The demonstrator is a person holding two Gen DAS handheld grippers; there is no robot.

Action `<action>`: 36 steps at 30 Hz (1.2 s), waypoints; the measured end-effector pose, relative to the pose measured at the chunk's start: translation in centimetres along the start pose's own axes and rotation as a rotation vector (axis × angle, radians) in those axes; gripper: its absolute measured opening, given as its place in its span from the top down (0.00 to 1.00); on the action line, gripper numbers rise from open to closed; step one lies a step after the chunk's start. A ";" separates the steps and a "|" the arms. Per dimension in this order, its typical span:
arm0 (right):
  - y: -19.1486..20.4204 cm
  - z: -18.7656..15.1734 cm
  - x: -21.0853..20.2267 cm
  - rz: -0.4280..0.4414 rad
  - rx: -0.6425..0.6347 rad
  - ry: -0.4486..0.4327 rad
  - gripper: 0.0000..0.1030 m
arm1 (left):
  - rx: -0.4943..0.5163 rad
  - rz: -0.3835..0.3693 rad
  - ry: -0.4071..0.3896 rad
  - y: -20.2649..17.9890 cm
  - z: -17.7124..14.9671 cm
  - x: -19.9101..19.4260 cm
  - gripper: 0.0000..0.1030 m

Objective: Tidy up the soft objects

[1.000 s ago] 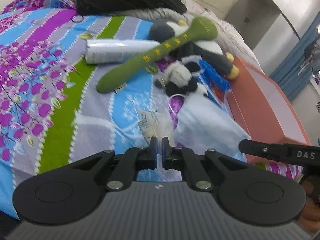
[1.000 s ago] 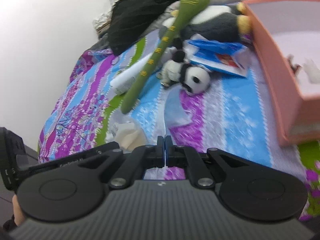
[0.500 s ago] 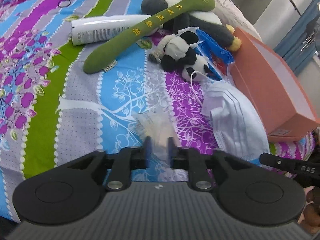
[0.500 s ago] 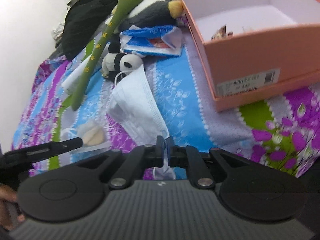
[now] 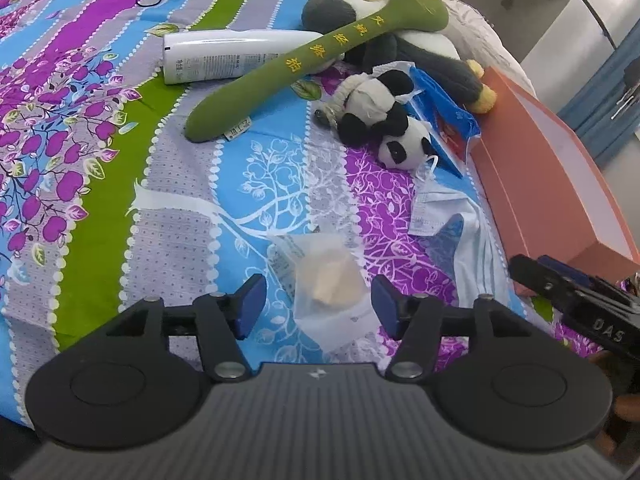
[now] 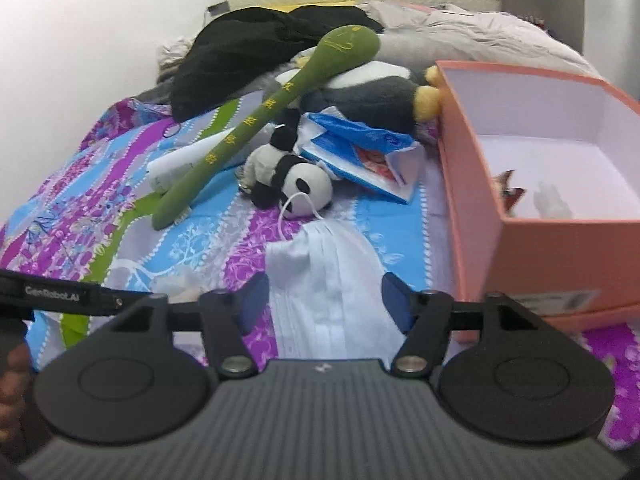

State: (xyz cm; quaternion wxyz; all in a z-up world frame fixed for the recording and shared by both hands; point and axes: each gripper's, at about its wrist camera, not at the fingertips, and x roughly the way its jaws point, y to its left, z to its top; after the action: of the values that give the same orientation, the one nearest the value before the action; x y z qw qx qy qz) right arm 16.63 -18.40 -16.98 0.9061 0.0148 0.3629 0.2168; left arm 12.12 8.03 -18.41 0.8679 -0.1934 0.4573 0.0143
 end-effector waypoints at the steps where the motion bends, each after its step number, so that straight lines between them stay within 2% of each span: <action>1: -0.1 0.0 0.6 0.011 -0.005 0.012 0.37 | -0.005 -0.002 -0.001 0.0 0.1 0.1 0.38; 8: -0.1 -0.5 5.0 0.003 -0.058 0.077 0.39 | -0.039 0.003 0.013 -0.4 0.5 1.3 0.38; 11: -0.5 -1.0 6.0 0.007 -0.040 0.108 0.50 | -0.040 0.003 0.019 -0.6 0.5 1.8 0.38; 14: -0.8 -1.5 5.9 -0.001 -0.045 0.109 0.69 | -0.030 0.013 0.025 -0.9 0.6 2.2 0.38; 15: -0.9 -1.5 5.8 -0.002 -0.043 0.111 0.81 | -0.029 0.014 0.029 -1.0 0.6 2.4 0.38; 16: -1.0 -1.5 5.6 -0.003 -0.038 0.113 0.87 | -0.029 0.016 0.031 -1.0 0.6 2.6 0.39; 18: -1.3 -1.4 5.3 0.001 -0.031 0.117 0.91 | -0.028 0.023 0.037 -1.1 0.6 2.8 0.39; 24: -0.8 -1.3 3.3 -0.009 -0.025 0.096 0.93 | -0.009 0.046 0.038 -1.4 0.8 3.5 0.41; 29: -0.8 -2.3 3.3 -0.027 -0.018 0.129 0.93 | 0.027 0.071 0.052 -1.8 0.7 4.2 0.51; 30: -0.7 -2.5 3.5 -0.027 -0.017 0.134 0.93 | 0.031 0.079 0.062 -1.9 0.6 4.5 0.56; 31: -0.7 -2.6 3.5 -0.029 -0.022 0.136 0.93 | 0.039 0.084 0.061 -2.0 0.5 4.6 0.61; 36: -0.2 -2.0 3.0 -0.039 -0.034 0.122 0.93 | 0.100 0.121 0.038 -3.0 0.4 4.6 0.71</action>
State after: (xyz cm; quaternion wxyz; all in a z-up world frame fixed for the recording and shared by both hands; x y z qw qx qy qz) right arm 17.27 -17.68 -20.47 0.8866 -0.0209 0.4138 0.2055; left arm 15.70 4.70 -20.90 0.8652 -0.1221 0.4846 0.0401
